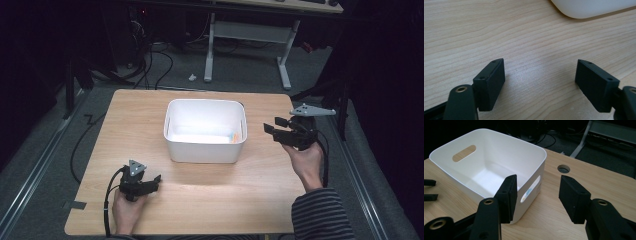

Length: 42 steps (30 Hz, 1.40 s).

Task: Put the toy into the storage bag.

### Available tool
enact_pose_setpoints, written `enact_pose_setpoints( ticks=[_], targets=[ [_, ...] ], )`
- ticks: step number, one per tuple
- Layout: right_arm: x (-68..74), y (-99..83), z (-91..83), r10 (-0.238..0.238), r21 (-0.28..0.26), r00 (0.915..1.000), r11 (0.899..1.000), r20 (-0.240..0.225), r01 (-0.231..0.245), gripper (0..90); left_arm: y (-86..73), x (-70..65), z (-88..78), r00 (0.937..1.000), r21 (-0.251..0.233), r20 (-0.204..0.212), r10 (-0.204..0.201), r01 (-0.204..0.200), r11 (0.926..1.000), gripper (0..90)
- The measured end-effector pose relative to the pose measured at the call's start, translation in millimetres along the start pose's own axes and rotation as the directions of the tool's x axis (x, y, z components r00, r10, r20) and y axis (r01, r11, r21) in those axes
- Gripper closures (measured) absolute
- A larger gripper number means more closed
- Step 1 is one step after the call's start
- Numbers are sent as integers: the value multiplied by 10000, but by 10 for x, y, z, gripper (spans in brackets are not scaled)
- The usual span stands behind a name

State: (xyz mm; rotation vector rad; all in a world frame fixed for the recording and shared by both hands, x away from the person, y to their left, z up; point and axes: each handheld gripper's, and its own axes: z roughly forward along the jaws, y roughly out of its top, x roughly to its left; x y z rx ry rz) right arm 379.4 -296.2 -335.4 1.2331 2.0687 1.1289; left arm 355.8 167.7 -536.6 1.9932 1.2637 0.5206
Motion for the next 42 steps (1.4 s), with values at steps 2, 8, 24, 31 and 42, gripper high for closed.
enact_pose_setpoints(
  ticks=[2,8,24,31,42],
  targets=[
    [-7,-13,-40,20,-51,10000,10000,32,-20,492,0,1,-1,10000,-3,7,-11,11,10000,243],
    [-25,-73,-153,-91,-136,9998,9999,198,94,492,0,1,0,10000,-2,3,-8,8,10000,243],
    [-63,-225,-380,-29,-294,9995,9996,308,38,479,0,-1,0,10000,1,-7,7,-7,10000,243],
    [-86,-324,-500,-115,-233,9982,9996,590,129,467,0,0,0,10000,-3,-2,-8,8,10000,243],
    [-119,-506,-628,209,-347,9974,9992,695,-185,463,1,-1,1,10000,0,-8,2,-2,10000,243]
  ],
)
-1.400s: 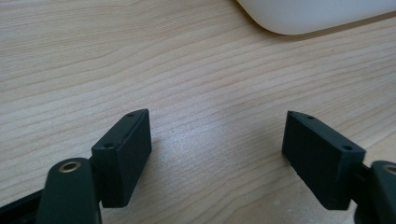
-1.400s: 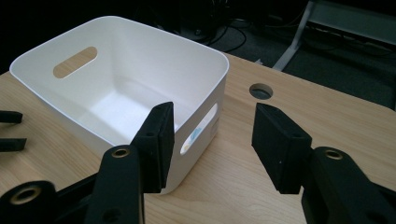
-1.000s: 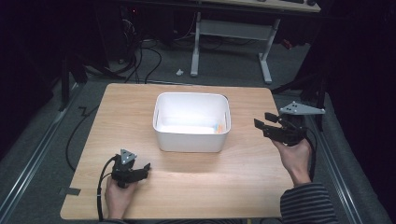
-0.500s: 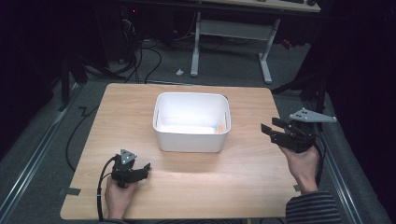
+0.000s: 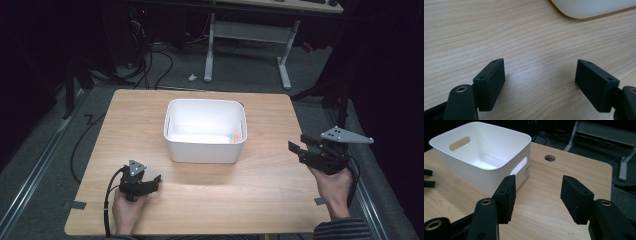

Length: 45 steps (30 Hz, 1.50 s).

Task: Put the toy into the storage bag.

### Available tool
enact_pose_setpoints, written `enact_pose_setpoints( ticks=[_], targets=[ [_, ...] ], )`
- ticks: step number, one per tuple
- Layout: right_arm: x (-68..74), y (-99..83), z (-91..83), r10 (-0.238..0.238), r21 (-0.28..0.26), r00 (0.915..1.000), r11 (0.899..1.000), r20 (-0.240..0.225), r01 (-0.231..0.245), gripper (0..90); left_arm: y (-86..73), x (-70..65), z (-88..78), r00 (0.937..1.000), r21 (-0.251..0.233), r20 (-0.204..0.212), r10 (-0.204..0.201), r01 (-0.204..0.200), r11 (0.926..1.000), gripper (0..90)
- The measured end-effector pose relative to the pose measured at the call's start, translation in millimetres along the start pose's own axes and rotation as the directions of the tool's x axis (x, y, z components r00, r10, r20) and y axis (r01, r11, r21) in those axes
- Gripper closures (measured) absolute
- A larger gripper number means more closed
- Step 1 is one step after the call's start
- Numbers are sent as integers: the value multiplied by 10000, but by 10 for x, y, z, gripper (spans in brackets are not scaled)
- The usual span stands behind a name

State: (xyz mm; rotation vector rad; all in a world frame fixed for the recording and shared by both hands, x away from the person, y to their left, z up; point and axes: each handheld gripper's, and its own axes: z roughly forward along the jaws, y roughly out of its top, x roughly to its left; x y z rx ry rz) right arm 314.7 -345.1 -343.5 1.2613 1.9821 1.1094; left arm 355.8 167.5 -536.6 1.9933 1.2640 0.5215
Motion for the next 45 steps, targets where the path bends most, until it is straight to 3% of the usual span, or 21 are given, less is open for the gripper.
enact_pose_setpoints(
  ticks=[16,45],
  targets=[
    [-46,-277,-44,422,20,9991,9991,-90,-422,459,0,2,-1,10000,-4,13,-14,14,10000,243],
    [99,-530,387,800,530,9940,9957,-750,-762,457,0,-2,0,10000,10,-19,21,-21,10000,244]
  ],
)
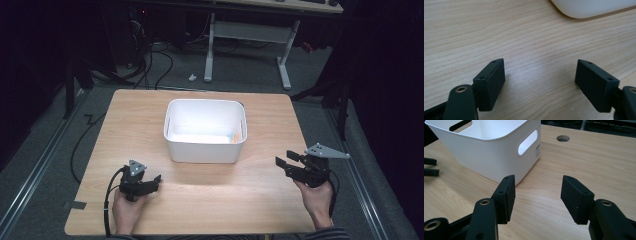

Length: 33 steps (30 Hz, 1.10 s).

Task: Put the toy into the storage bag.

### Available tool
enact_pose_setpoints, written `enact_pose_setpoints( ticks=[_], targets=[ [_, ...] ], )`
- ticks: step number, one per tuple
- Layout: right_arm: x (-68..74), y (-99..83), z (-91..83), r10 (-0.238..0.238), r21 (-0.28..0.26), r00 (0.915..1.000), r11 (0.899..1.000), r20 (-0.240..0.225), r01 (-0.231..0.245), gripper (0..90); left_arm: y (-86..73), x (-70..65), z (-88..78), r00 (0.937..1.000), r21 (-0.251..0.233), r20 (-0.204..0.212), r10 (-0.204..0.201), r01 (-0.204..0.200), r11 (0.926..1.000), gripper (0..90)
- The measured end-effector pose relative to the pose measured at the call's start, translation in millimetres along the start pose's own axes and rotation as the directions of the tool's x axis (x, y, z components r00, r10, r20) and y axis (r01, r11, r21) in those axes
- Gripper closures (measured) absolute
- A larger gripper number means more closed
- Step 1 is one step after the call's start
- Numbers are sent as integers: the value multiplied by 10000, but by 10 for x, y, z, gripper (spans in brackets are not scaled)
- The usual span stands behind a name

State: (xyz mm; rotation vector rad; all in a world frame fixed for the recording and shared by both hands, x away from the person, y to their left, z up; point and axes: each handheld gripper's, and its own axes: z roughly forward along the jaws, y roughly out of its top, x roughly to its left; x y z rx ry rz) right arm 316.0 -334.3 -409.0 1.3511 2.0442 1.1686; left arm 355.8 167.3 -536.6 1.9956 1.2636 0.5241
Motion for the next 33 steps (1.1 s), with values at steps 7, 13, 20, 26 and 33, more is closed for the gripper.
enact_pose_setpoints(
  ticks=[7,13,20,26,33],
  targets=[
    [20,-26,102,-16,121,10000,9999,-51,16,457,0,-1,0,10000,4,-7,7,-7,10000,243],
    [64,-18,176,-236,183,9995,9995,-204,240,453,-1,4,-1,10000,-10,29,-24,24,10000,243],
    [67,-94,305,-70,404,9996,9992,-287,82,452,-1,5,-1,10000,-15,36,-37,37,10000,243],
    [51,-147,393,90,529,9996,9986,-266,-76,453,-1,5,-2,10000,-13,39,-36,36,10000,243],
    [43,-183,474,247,687,9994,9974,-255,-229,454,0,3,-1,10000,-6,23,-14,14,10000,243]
  ],
)
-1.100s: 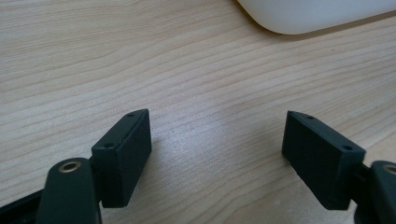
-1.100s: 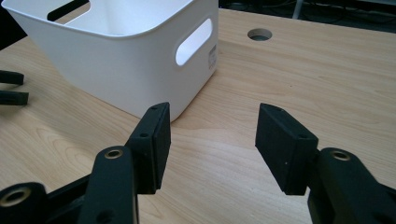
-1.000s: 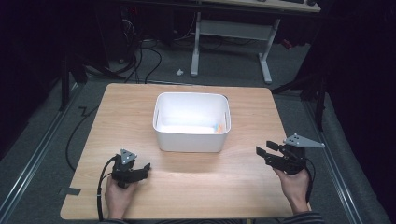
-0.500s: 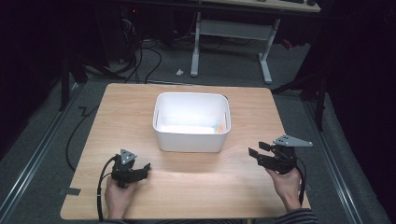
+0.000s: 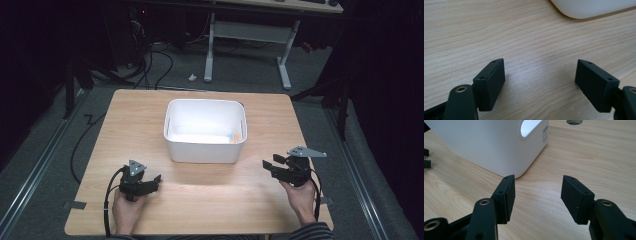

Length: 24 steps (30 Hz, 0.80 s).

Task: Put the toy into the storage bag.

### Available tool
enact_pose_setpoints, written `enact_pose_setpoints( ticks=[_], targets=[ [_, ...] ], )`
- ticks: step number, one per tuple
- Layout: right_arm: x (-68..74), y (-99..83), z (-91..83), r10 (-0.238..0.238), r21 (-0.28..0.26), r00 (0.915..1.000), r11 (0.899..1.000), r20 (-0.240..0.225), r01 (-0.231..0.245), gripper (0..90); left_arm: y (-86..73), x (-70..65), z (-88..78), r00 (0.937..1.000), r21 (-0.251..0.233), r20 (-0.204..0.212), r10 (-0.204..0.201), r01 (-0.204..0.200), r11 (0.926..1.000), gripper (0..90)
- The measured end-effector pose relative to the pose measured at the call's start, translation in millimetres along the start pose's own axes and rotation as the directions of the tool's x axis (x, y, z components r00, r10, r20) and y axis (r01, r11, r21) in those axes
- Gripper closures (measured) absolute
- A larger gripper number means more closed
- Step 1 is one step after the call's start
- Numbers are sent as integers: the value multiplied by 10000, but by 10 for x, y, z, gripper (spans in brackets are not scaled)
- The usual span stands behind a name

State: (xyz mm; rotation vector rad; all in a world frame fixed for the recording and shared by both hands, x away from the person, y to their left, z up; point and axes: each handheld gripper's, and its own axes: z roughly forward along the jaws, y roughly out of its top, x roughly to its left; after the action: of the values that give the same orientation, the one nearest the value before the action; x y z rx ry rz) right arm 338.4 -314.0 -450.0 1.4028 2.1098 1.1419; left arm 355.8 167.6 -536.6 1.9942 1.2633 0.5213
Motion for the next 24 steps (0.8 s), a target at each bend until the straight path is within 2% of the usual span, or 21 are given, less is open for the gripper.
enact_pose_setpoints(
  ticks=[24],
  targets=[
    [-23,-180,318,317,338,9994,9989,138,-321,448,0,-1,0,10000,5,-9,9,-9,10000,243]
  ],
)
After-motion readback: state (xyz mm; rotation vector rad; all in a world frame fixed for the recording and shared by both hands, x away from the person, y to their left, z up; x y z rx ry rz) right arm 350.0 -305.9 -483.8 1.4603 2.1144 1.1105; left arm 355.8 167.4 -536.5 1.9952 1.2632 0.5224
